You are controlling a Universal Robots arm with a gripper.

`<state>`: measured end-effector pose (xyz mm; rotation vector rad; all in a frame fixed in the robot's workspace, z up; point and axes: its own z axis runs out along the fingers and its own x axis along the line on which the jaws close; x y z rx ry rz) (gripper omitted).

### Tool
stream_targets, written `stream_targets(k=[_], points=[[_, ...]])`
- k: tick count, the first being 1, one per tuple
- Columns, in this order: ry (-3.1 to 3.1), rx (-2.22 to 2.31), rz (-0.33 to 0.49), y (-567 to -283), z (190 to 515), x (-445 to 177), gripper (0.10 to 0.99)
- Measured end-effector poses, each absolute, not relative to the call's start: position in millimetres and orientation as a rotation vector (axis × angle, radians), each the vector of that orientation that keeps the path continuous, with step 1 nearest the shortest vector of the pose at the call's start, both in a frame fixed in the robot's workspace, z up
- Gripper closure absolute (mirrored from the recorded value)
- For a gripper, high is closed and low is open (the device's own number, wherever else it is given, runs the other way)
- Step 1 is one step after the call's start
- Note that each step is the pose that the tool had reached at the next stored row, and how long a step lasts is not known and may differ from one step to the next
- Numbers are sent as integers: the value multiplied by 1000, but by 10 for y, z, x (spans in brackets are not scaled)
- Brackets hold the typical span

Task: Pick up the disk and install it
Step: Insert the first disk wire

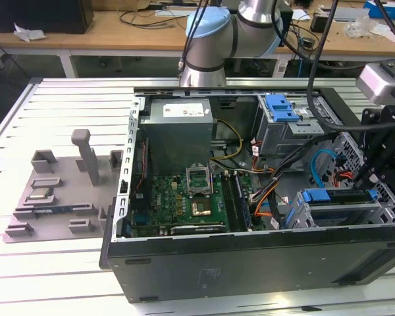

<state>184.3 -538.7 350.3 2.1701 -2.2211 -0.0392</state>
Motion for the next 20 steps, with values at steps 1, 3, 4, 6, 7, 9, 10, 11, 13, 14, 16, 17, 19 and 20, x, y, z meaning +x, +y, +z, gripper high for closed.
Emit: stream_targets(k=[1,3,4,6,7,9,10,11,13,14,16,17,19,20], points=[[-2220,2171,-39,-5387,3496,1842,918],[-2217,2174,-39,-5388,3482,1831,918],[-2216,2175,-39,-5387,3475,1826,918],[-2213,2178,-39,-5384,3464,1818,918],[-2211,2180,-39,-5382,3460,1816,918],[-2209,2182,-39,-5378,3450,1810,918],[-2208,2183,-39,-5376,3444,1806,918],[-2206,2185,-39,-5373,3438,1802,918],[-2205,2187,-39,-5370,3425,1792,918],[-2204,2187,-39,-5371,3424,1788,918],[-2204,2187,-39,-5370,3419,1787,918],[-2204,2187,-39,-5370,3403,1786,918],[-2204,2187,-38,-5371,3388,1786,918],[-2204,2187,-38,-5371,3386,1786,918]])
